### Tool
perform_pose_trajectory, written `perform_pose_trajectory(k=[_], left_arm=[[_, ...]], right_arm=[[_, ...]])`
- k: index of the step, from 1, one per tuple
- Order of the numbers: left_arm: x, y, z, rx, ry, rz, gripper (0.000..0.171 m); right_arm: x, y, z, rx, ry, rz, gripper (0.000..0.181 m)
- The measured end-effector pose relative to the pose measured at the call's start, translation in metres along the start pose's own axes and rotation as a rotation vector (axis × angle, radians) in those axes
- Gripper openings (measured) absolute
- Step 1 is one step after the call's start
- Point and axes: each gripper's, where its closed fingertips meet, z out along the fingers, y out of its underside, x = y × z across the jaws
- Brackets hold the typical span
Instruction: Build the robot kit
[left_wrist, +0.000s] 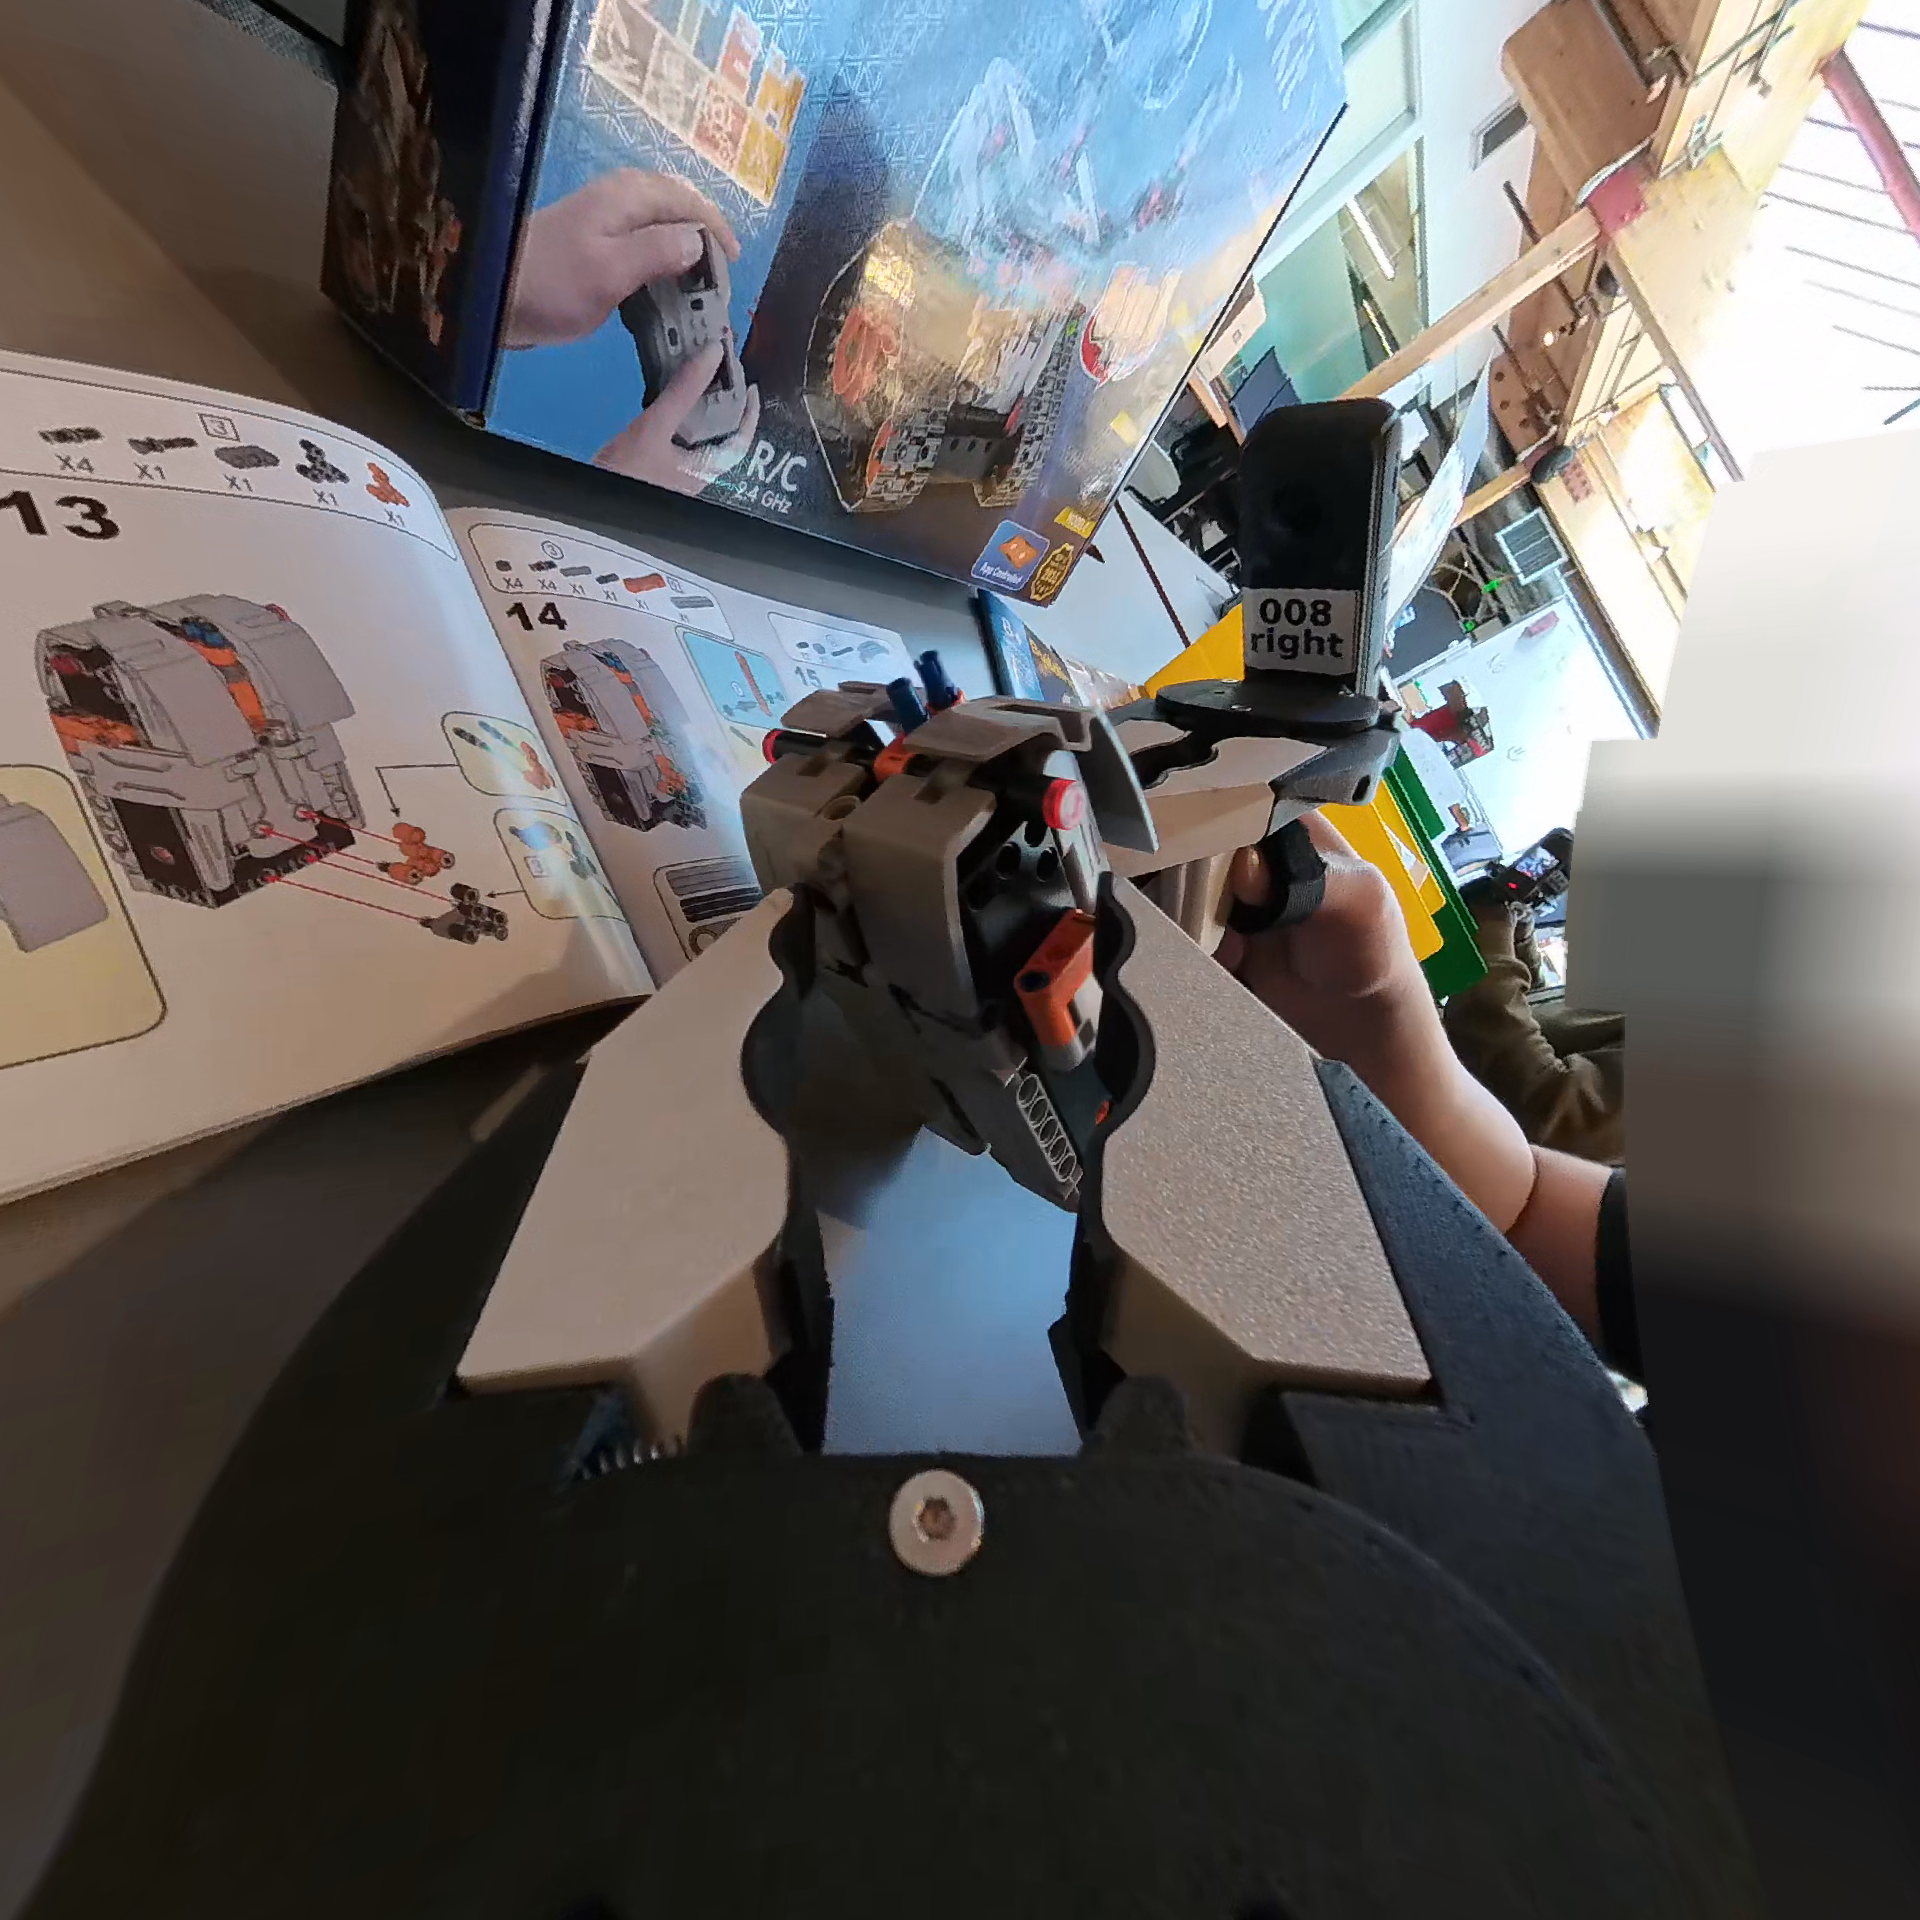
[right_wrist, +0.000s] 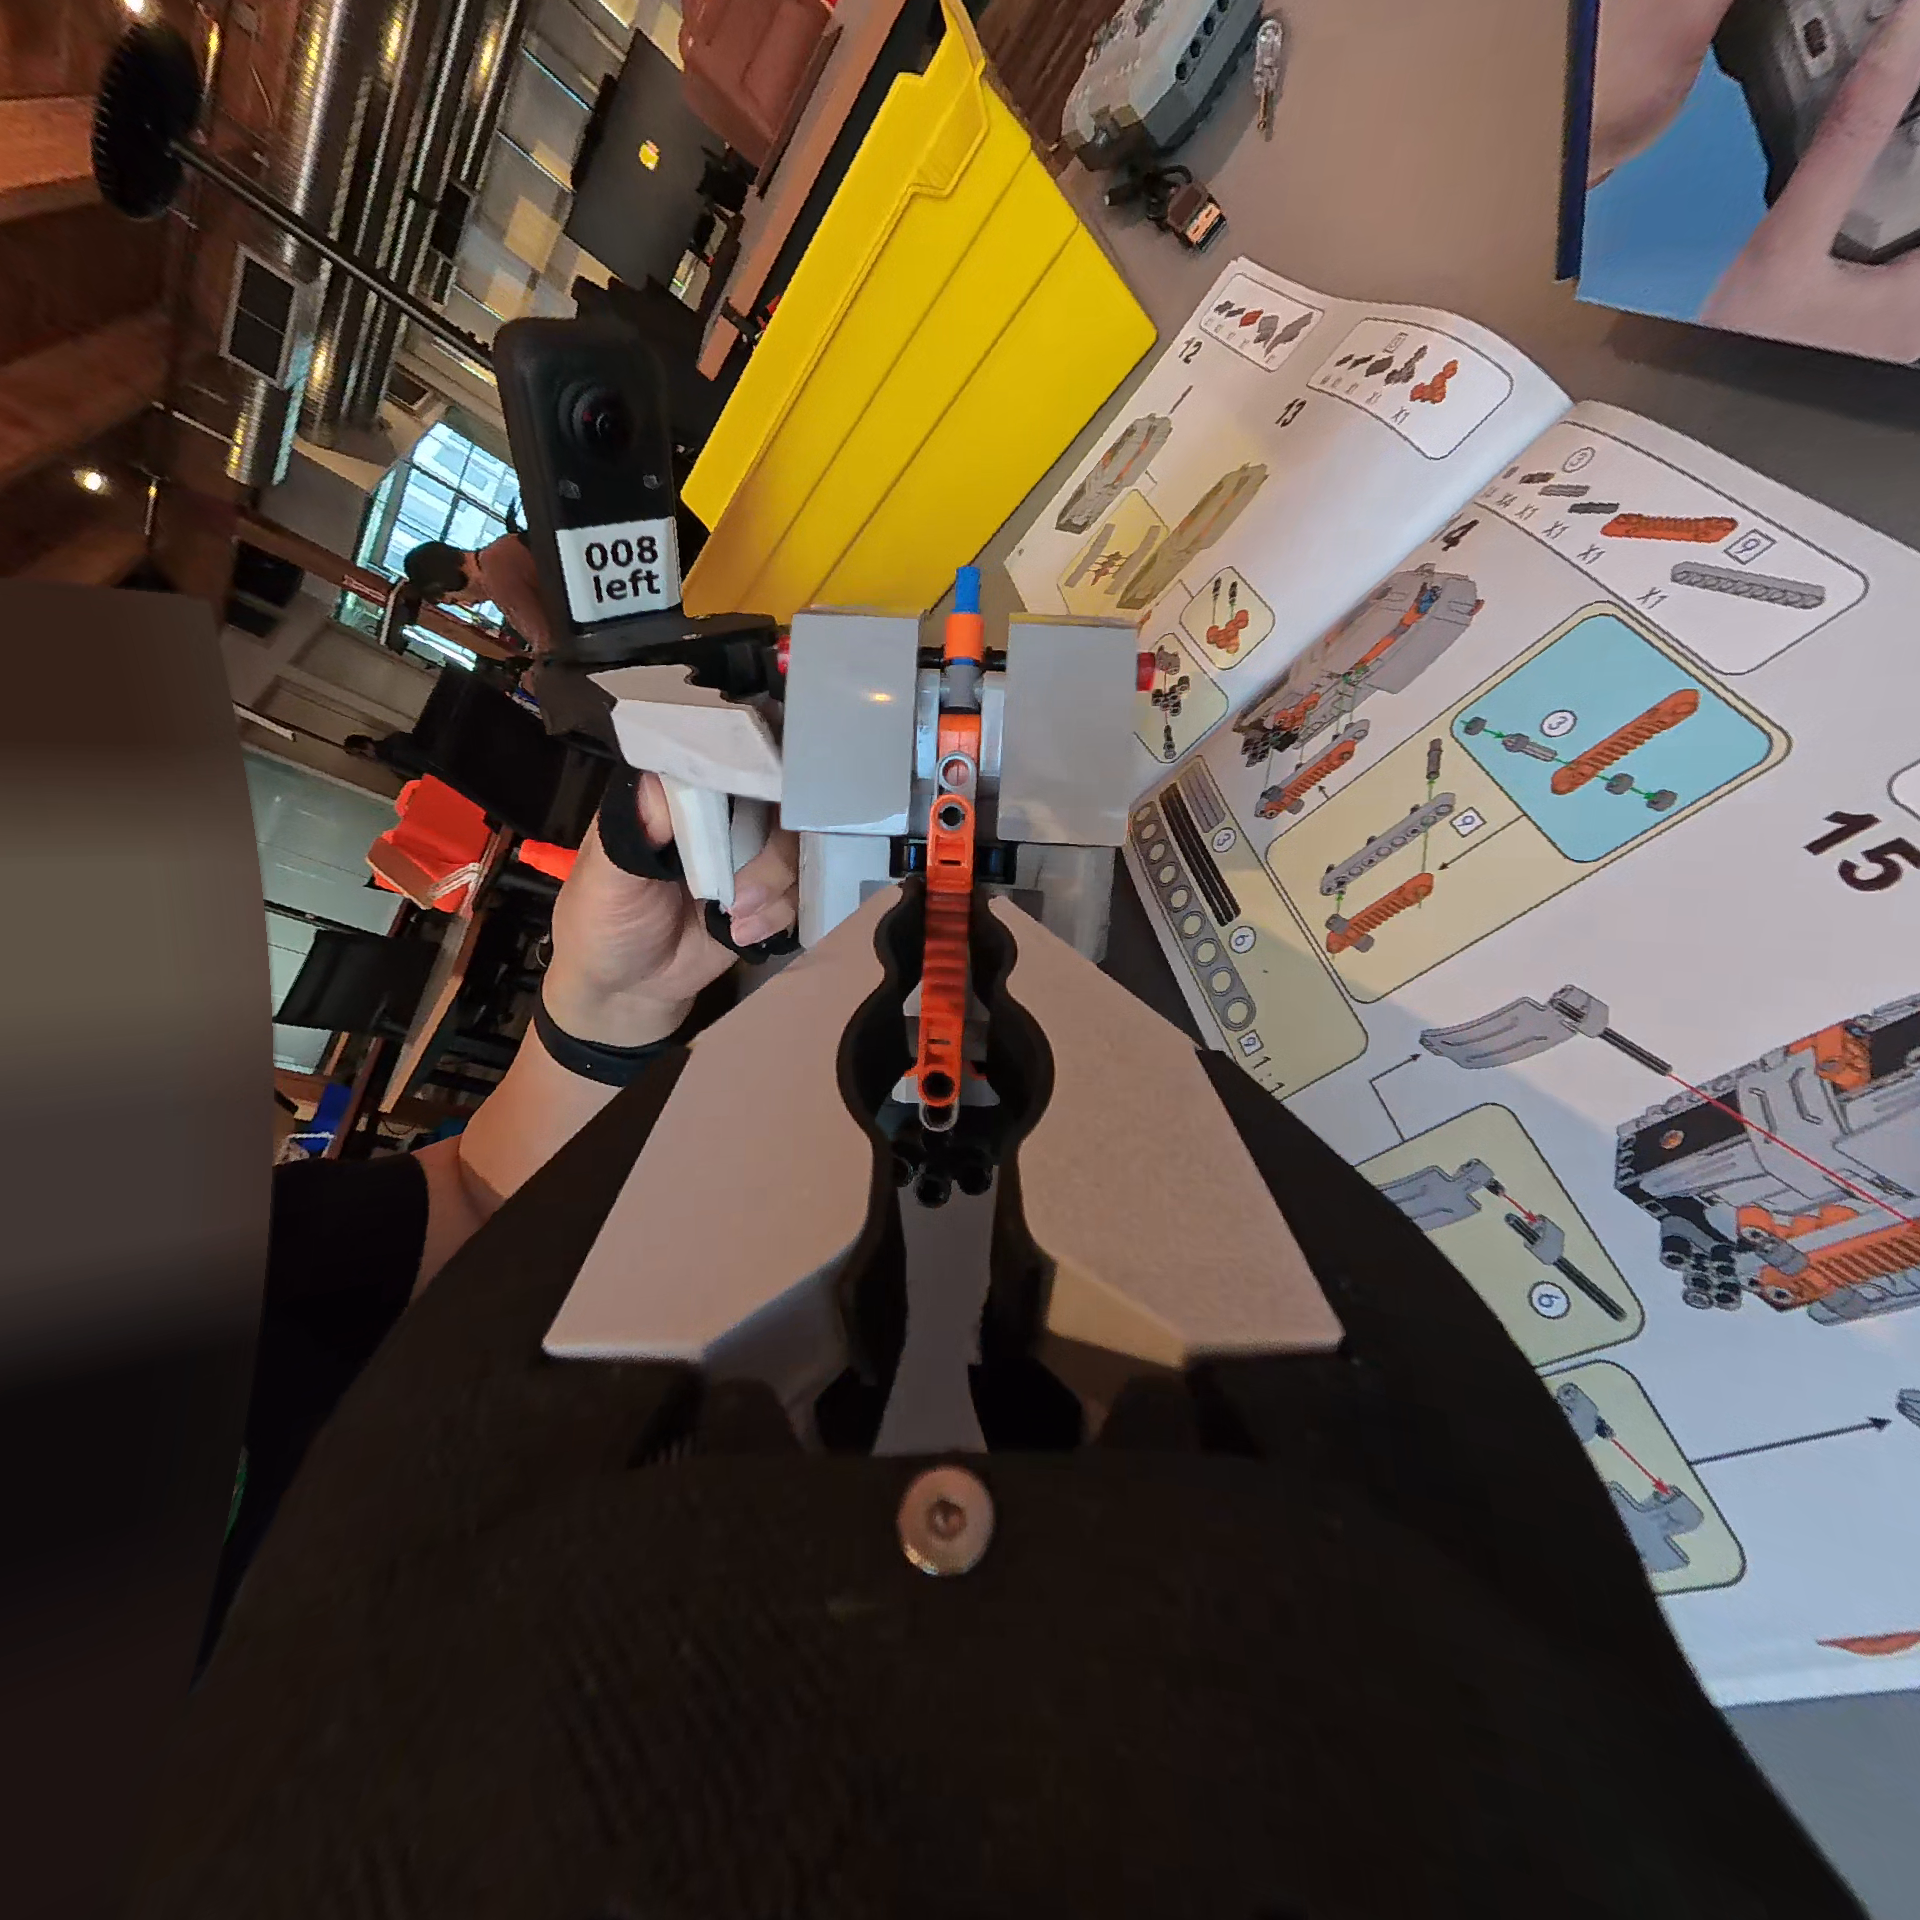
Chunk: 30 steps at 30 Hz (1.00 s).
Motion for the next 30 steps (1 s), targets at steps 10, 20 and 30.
perform_pose_trajectory(k=[10,20,30], left_arm=[[0.006,0.003,-0.005,-0.002,0.013,0.052,0.048],[0.015,0.005,-0.003,0.006,-0.028,0.158,0.054],[0.022,0.003,-0.006,0.03,0.019,0.119,0.064]], right_arm=[[-0.007,0.002,-0.001,-0.029,0.018,-0.099,0.005],[-0.009,0.003,-0.005,-0.026,-0.023,-0.134,0.005],[-0.013,0.004,-0.003,-0.017,-0.027,-0.145,0.005]])
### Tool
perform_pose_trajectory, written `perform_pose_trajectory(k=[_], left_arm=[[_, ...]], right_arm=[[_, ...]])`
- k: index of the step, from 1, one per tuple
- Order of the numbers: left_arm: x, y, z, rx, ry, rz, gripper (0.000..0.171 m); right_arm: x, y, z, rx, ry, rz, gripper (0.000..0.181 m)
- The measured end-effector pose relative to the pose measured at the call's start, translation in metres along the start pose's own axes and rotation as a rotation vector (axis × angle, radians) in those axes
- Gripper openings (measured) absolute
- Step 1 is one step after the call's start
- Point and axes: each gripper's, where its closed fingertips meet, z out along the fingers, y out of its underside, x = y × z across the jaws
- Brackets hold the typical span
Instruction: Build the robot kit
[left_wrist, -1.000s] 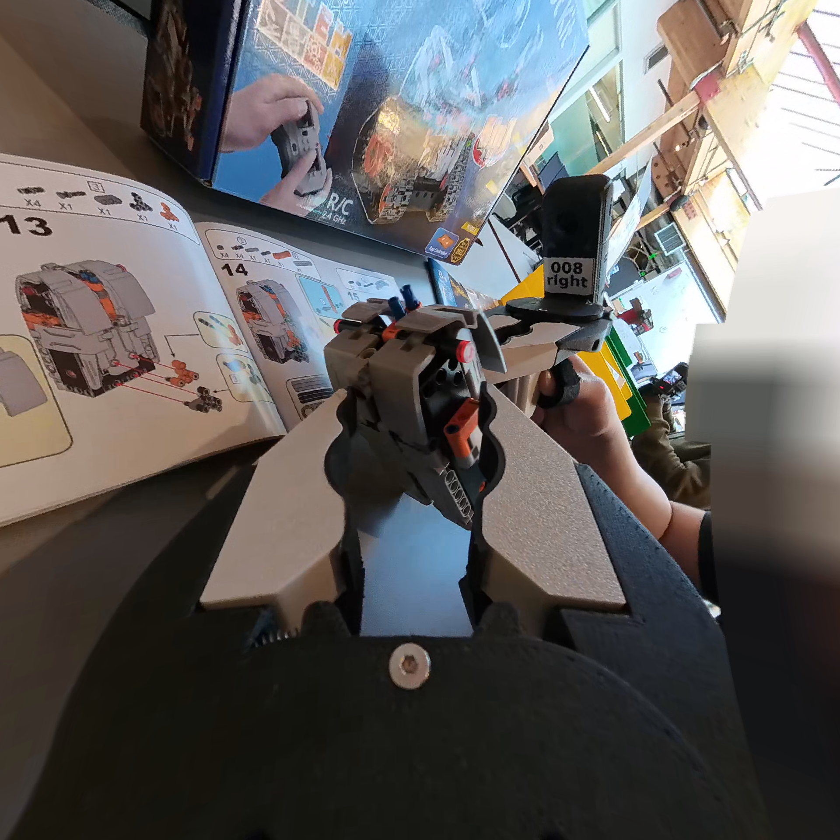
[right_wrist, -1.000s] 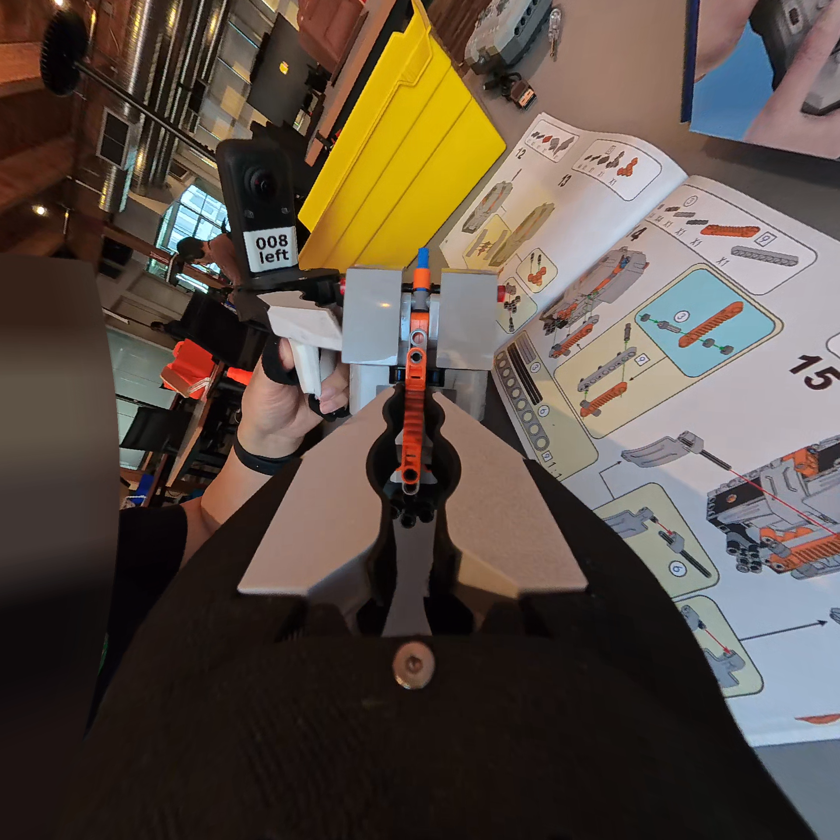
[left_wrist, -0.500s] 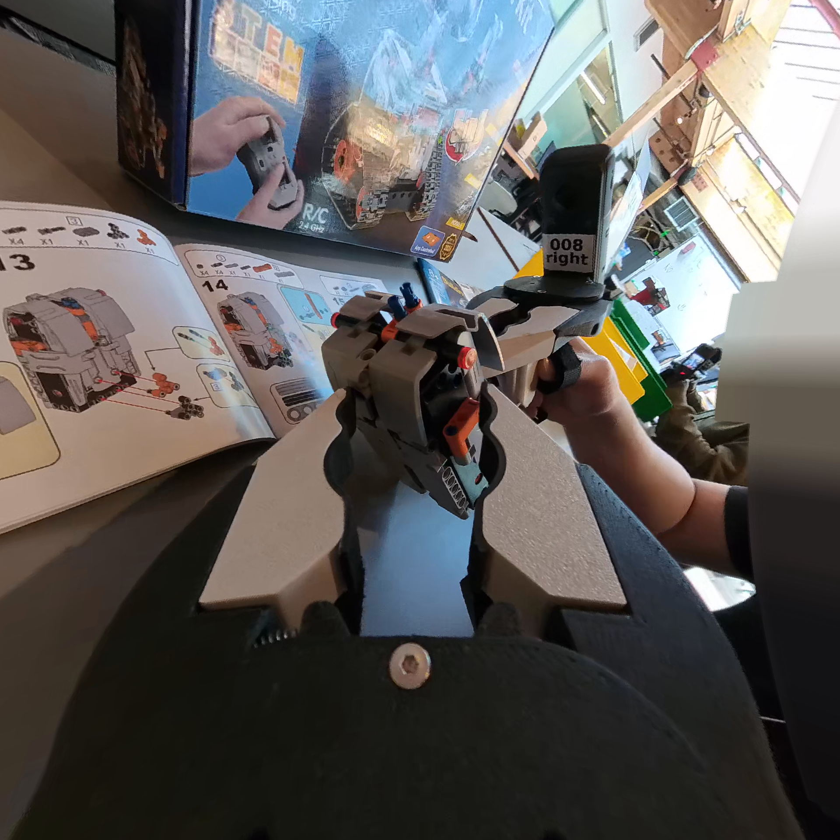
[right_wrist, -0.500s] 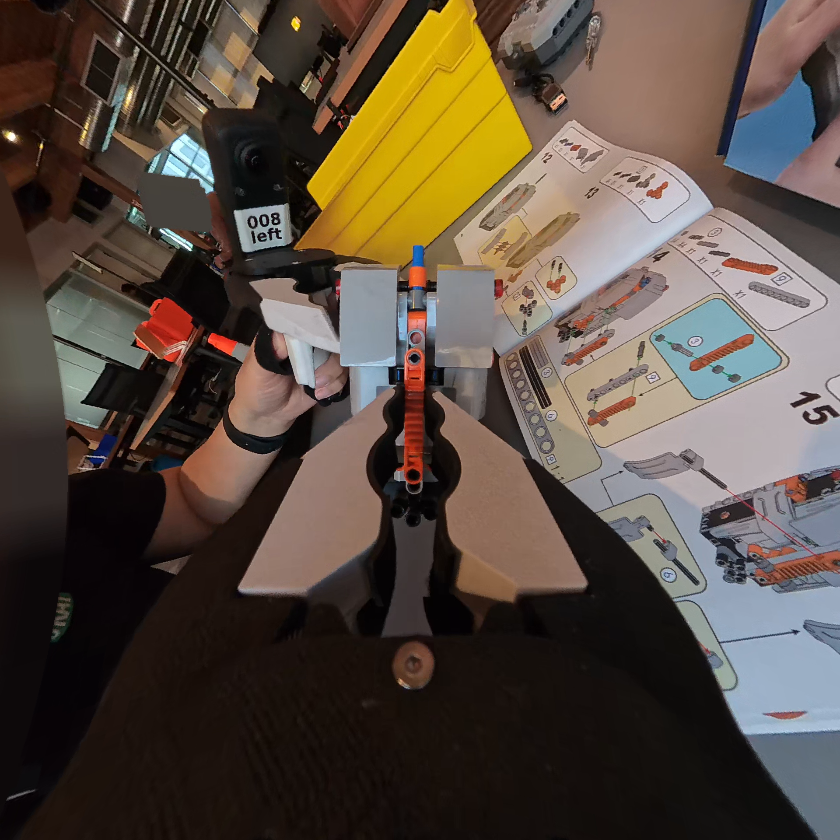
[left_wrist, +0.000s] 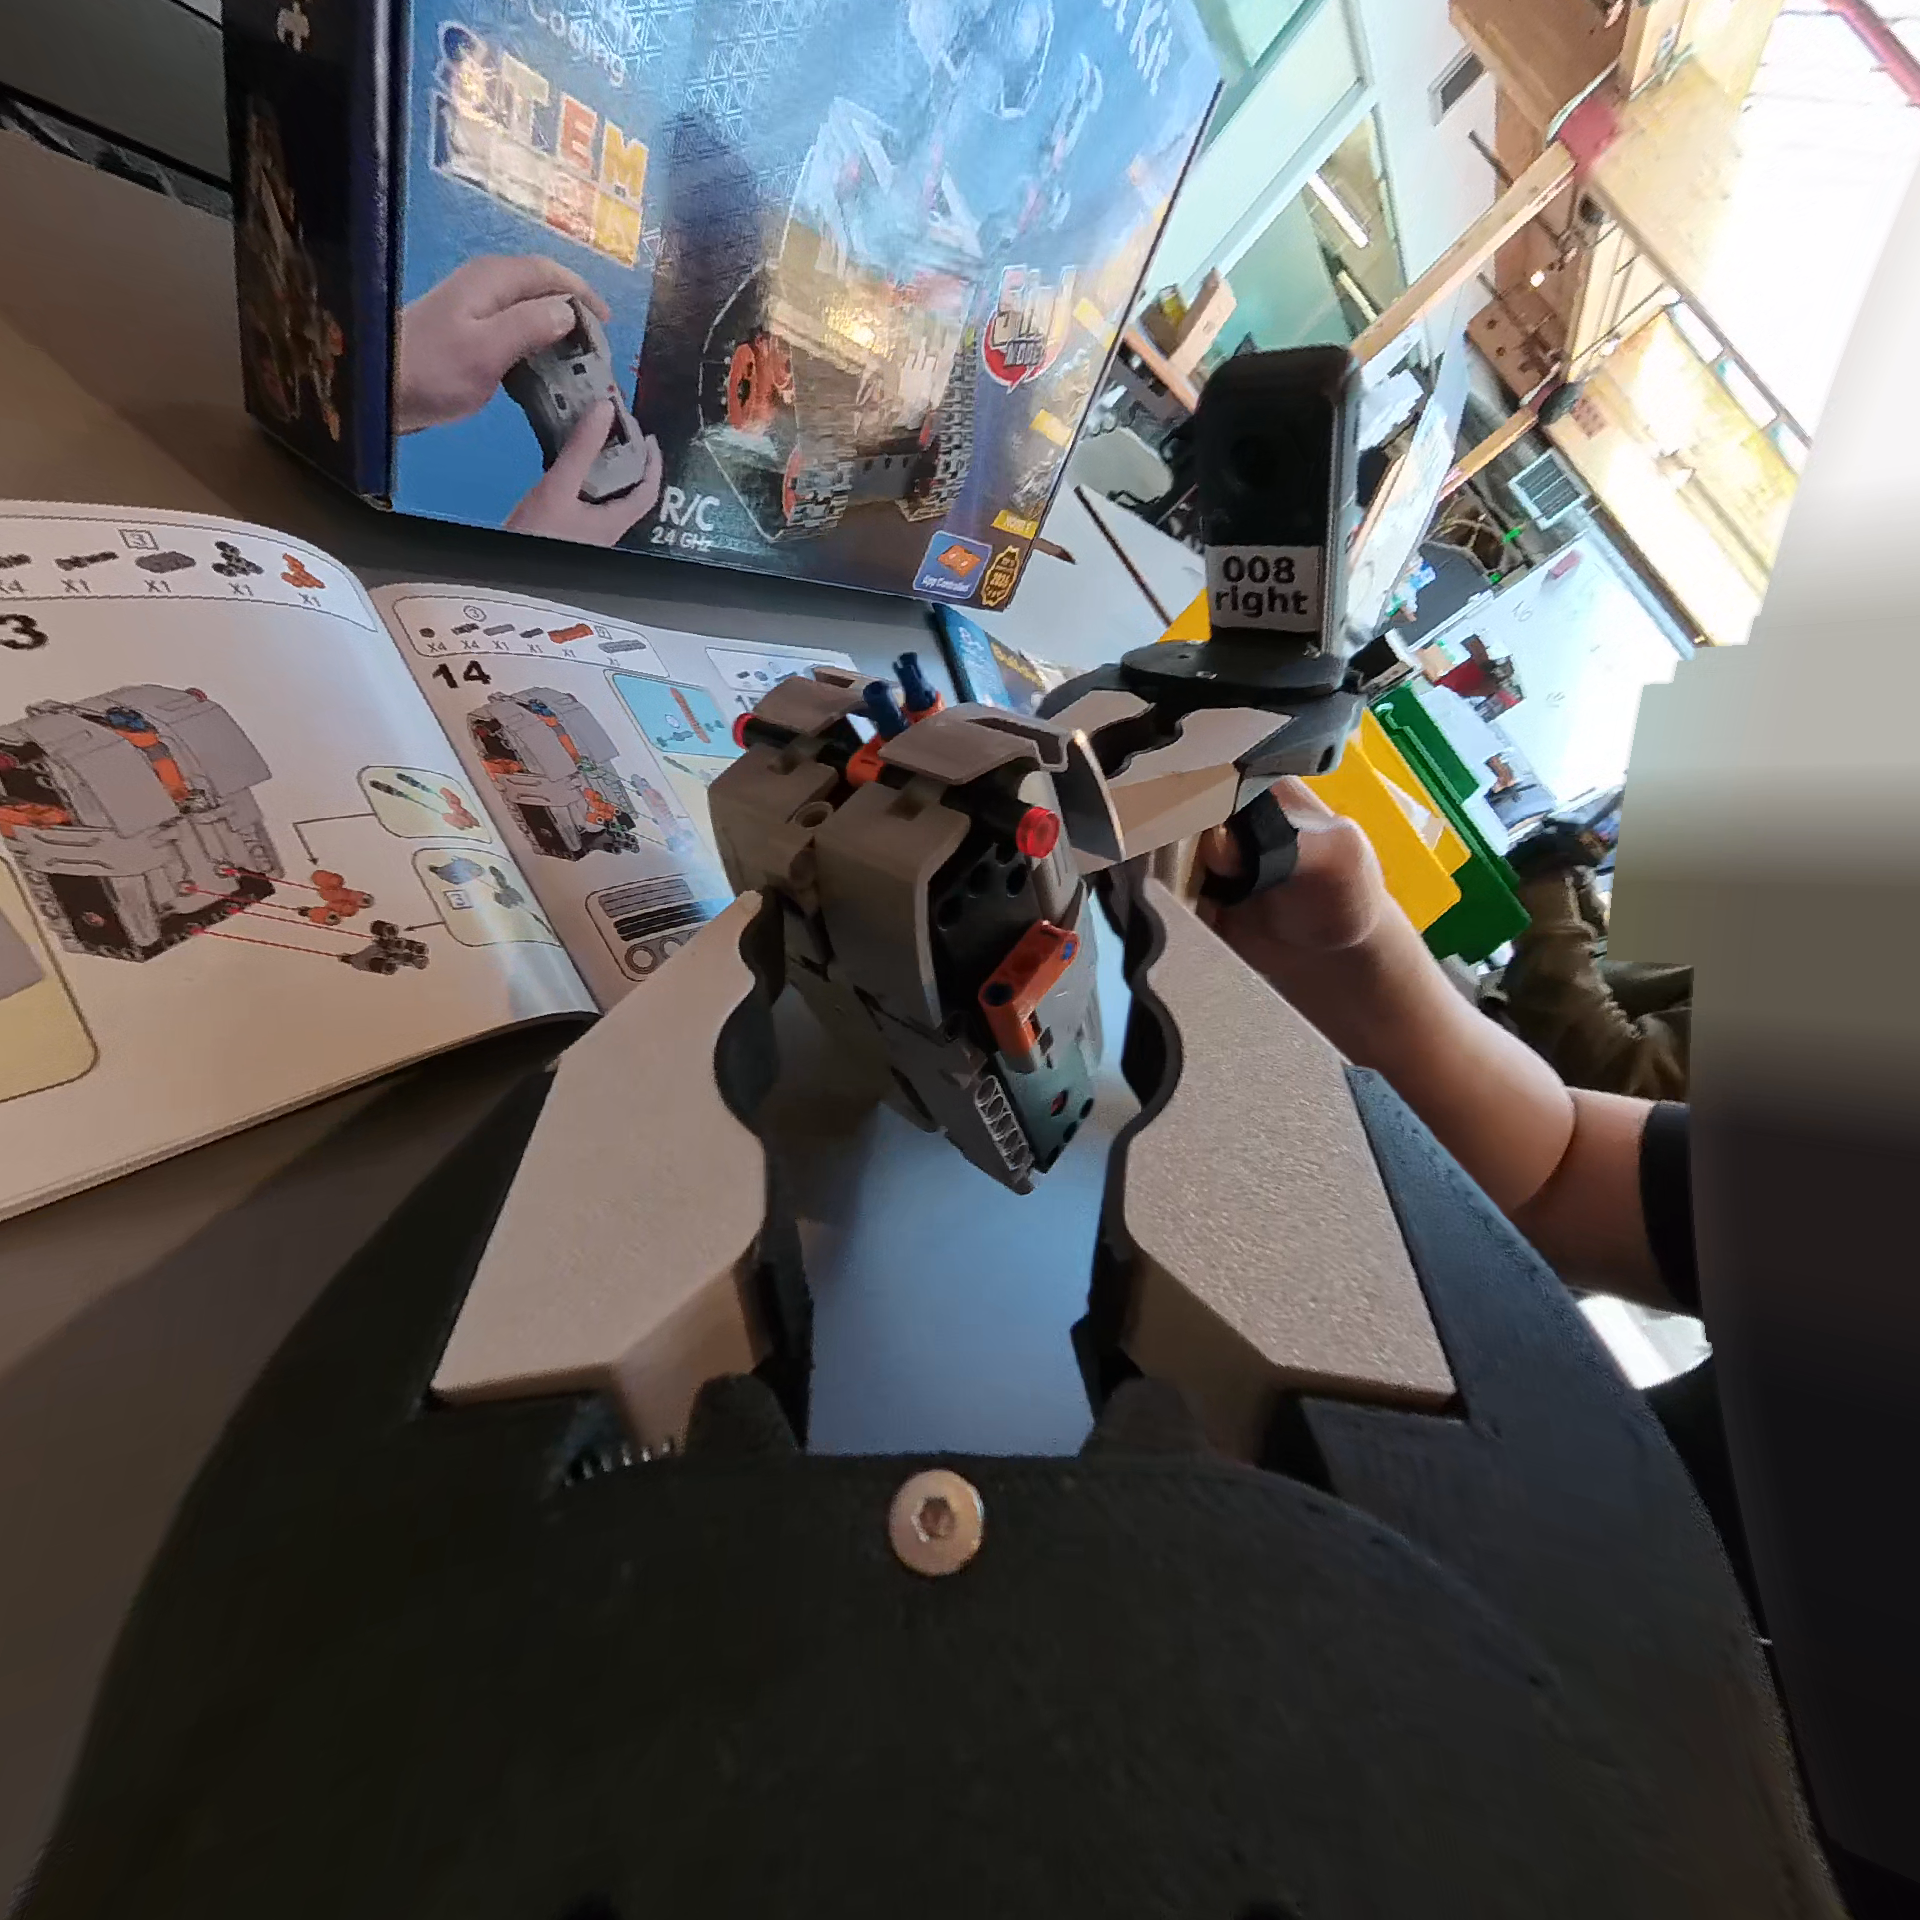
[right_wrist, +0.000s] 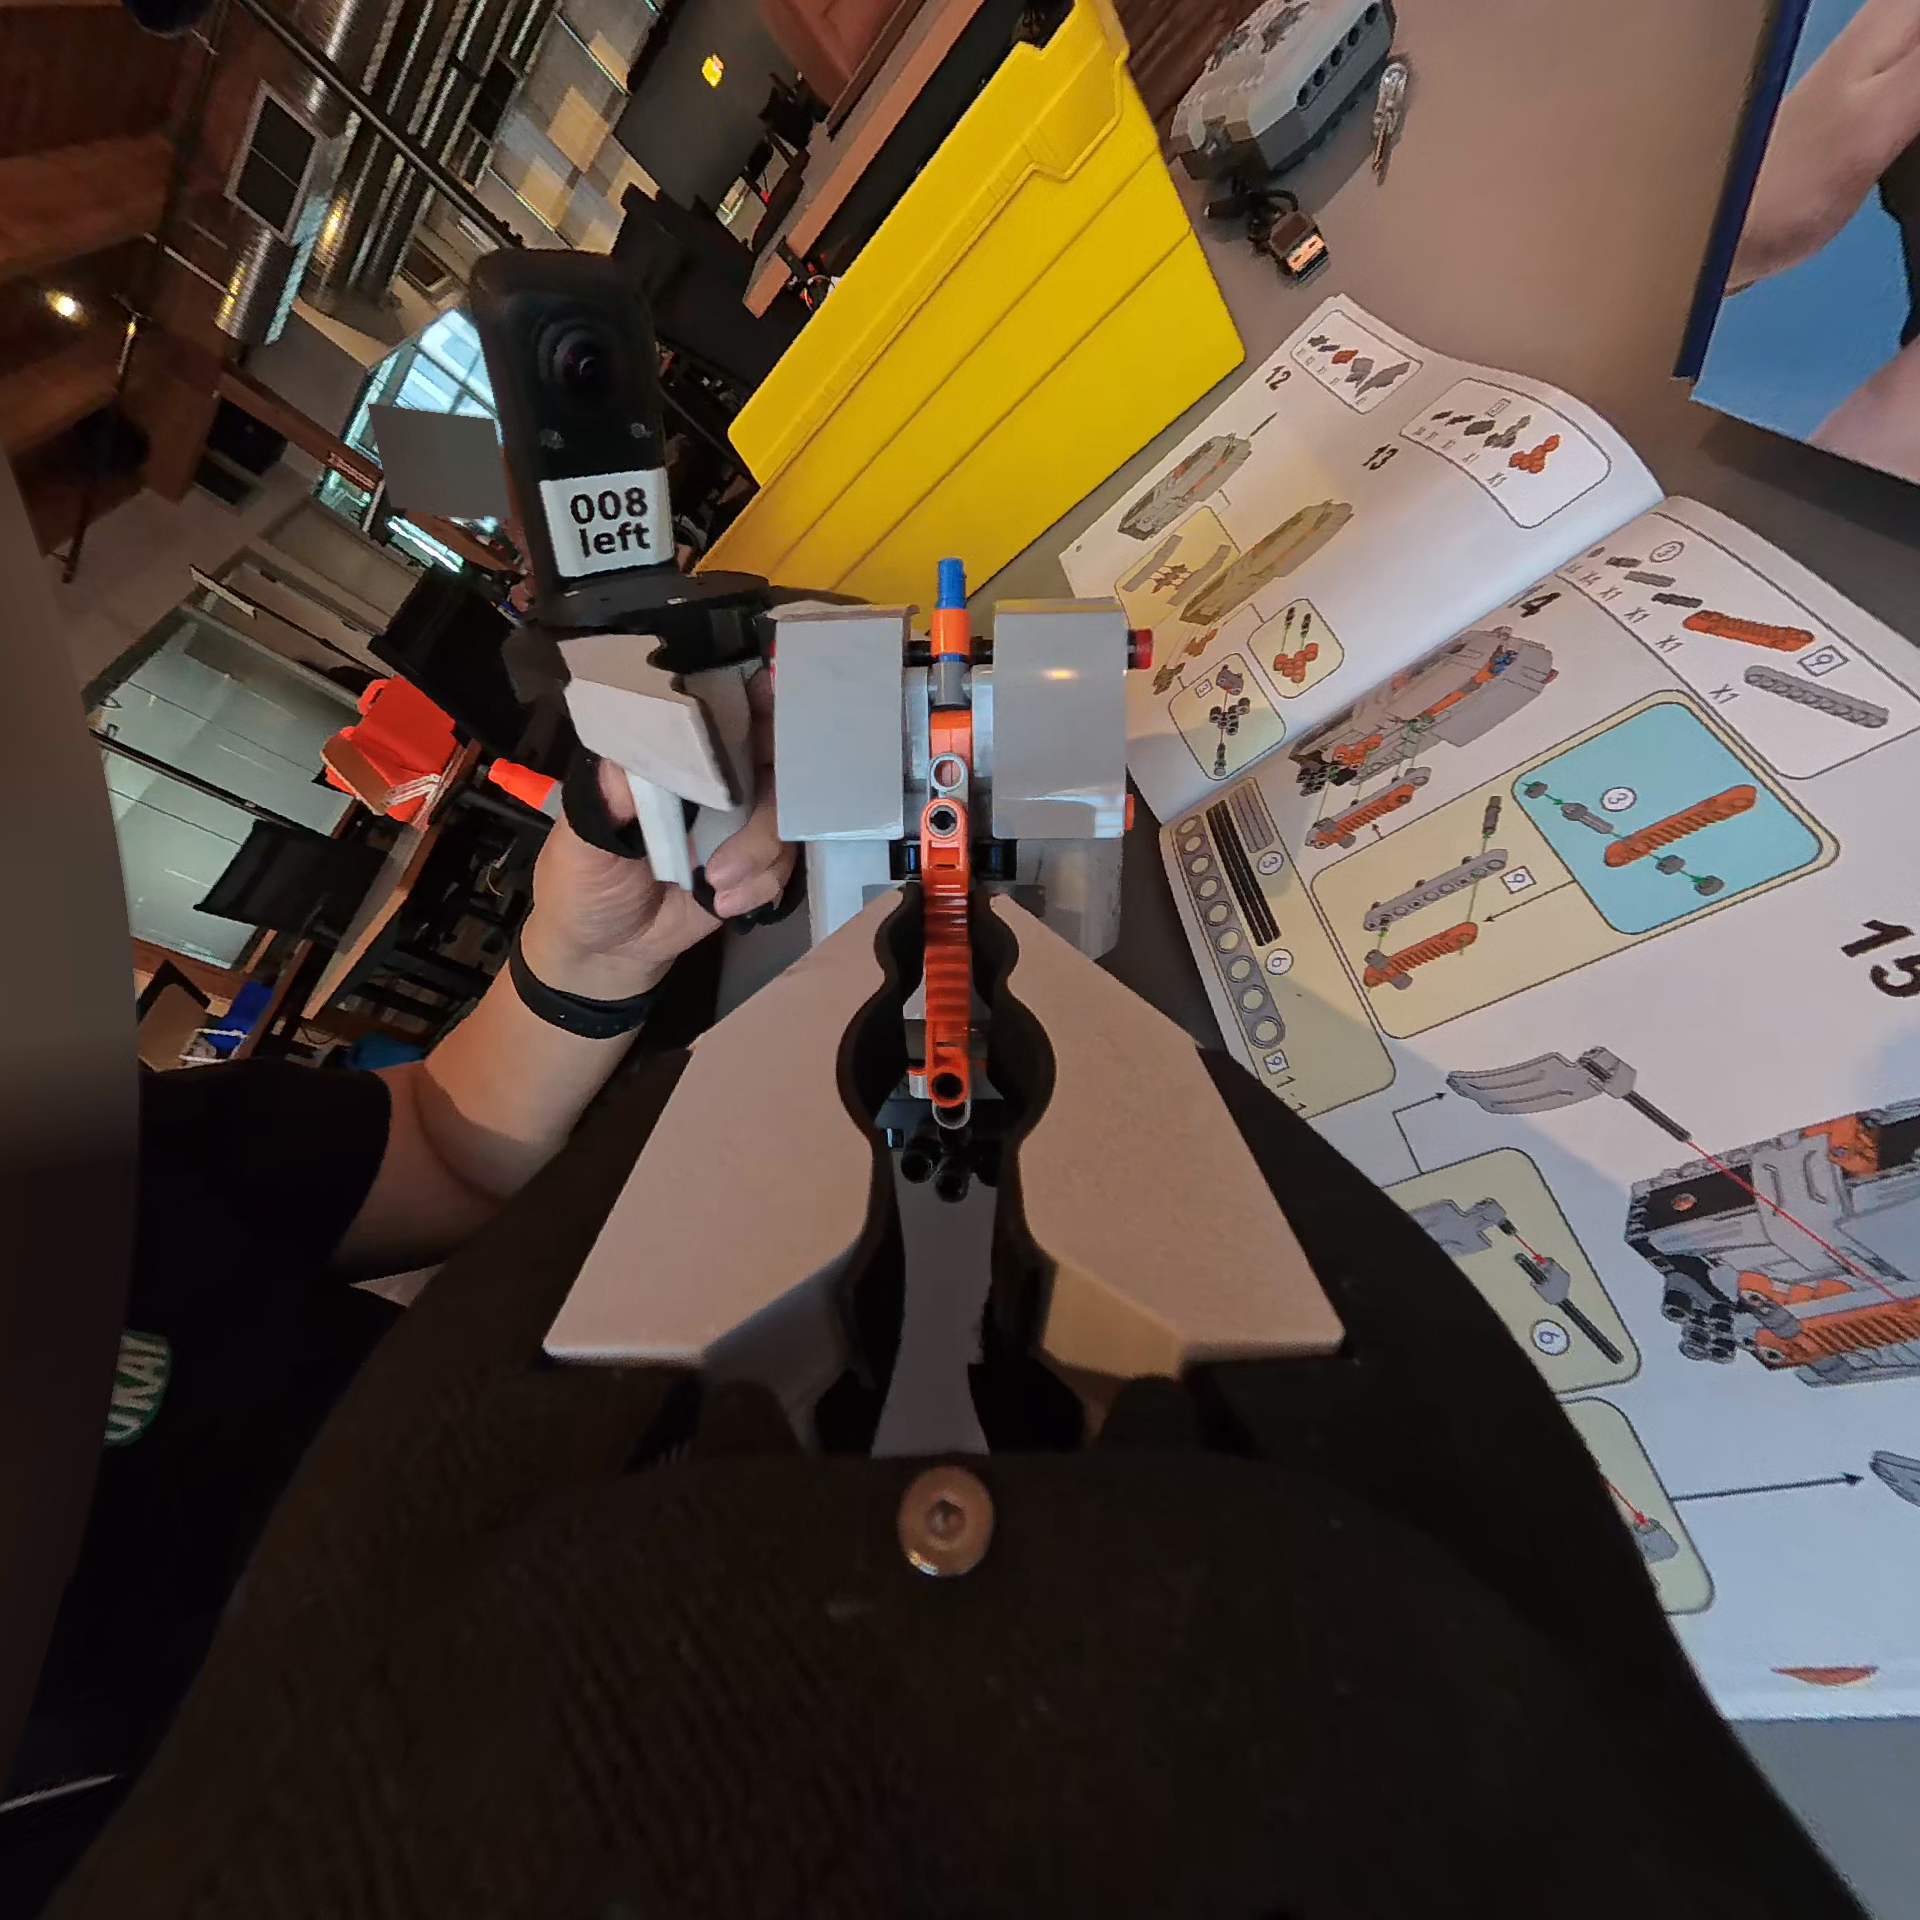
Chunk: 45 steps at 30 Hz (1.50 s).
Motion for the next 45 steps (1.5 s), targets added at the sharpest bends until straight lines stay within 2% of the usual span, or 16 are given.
perform_pose_trajectory(k=[5,7,11,14,22,34,45], left_arm=[[-0.001,0.001,-0.01,0.032,0.016,-0.091,0.084],[-0.005,0.003,-0.017,0.052,-0.011,-0.106,0.079],[-0.011,0.009,-0.031,0.081,-0.033,-0.137,0.058],[-0.009,0.008,-0.03,0.068,-0.031,-0.124,0.057],[-0.005,0.009,-0.031,0.039,-0.05,-0.073,0.056],[-0.01,0.005,-0.037,0.047,-0.072,-0.073,0.056],[-0.009,0.004,-0.034,0.051,-0.06,-0.068,0.056]], right_arm=[[-0.015,0.003,0.017,0.087,0.122,-0.151,0.008],[-0.026,0.009,0.026,0.125,0.169,-0.218,0.009],[-0.039,0.021,0.038,0.157,0.247,-0.326,0.01],[-0.042,0.023,0.038,0.165,0.275,-0.36,0.01],[-0.045,0.023,0.036,0.174,0.222,-0.377,0.01],[-0.045,0.025,0.037,0.136,0.245,-0.504,0.007],[-0.044,0.025,0.037,0.125,0.199,-0.474,0.007]])
